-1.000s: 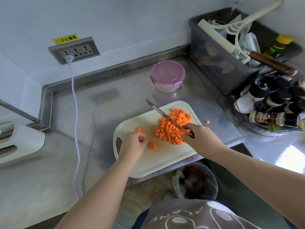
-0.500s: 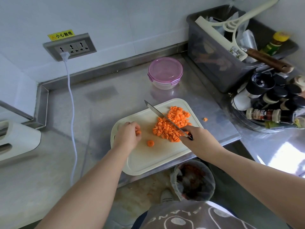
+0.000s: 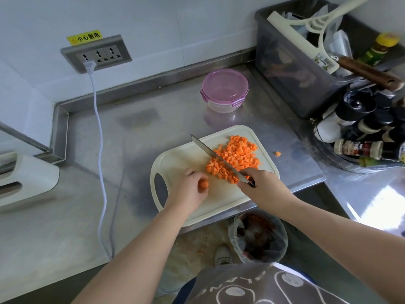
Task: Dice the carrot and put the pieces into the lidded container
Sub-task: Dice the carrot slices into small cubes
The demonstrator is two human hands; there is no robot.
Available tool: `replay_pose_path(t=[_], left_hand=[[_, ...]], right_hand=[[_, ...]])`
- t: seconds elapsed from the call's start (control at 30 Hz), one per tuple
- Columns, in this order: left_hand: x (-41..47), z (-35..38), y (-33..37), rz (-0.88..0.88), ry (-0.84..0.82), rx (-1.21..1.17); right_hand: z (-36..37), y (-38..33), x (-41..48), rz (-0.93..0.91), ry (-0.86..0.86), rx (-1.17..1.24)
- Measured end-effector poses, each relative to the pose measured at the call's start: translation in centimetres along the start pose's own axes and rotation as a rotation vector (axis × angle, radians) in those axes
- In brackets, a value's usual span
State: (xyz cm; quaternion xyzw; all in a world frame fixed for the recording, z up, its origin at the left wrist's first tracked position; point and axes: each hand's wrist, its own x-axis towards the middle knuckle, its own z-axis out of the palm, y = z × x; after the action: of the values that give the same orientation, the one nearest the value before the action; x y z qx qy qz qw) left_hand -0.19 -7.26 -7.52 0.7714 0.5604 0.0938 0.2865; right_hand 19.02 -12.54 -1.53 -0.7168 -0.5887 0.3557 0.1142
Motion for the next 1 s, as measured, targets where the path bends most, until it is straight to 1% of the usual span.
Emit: replay_pose_path(t=[0.13, 0.23, 0.33, 0.43, 0.5, 0.6, 0.73, 0.9, 1.0], left_hand=[[0.4, 0.0, 0.1, -0.018, -0.039, 0.037], [0.5, -0.2, -0.3, -0.075, -0.032, 0.050], [0.3, -0.7, -0.9, -0.140, 0.027, 0.076], [0.2, -0.9, -1.3, -0.118, 0.051, 0.063], [0.0, -0.9, -1.3, -0.126, 0.096, 0.039], [-0.4, -1.0, -1.3, -0.194, 0.168, 0.007], [-0.4, -1.0, -0.8, -0.245, 0.130, 0.038], [0.2, -1.1, -0.4, -0.241, 0.085, 0.104], [0.1, -1.2, -0.7, -0.236, 0.040, 0.074]], right_hand=[[0.2, 0.3, 0.0, 0.001, -0.005, 0.007], [0.2, 0.4, 0.1, -0.001, 0.004, 0.007], [0.3, 0.4, 0.1, 0.000, 0.002, 0.018], [0.6, 0.2, 0.0, -0.011, -0.012, 0.036], [0.8, 0.0, 0.0, -0.023, -0.028, 0.024], [1.0, -0.3, -0.1, -0.033, -0.043, 0.014], [1.1, -0.4, 0.0, -0.045, -0.042, 0.011], [1.0, -0.4, -0.1, -0.045, -0.047, 0.018], [1.0, -0.3, -0.3, -0.040, -0.053, 0.017]])
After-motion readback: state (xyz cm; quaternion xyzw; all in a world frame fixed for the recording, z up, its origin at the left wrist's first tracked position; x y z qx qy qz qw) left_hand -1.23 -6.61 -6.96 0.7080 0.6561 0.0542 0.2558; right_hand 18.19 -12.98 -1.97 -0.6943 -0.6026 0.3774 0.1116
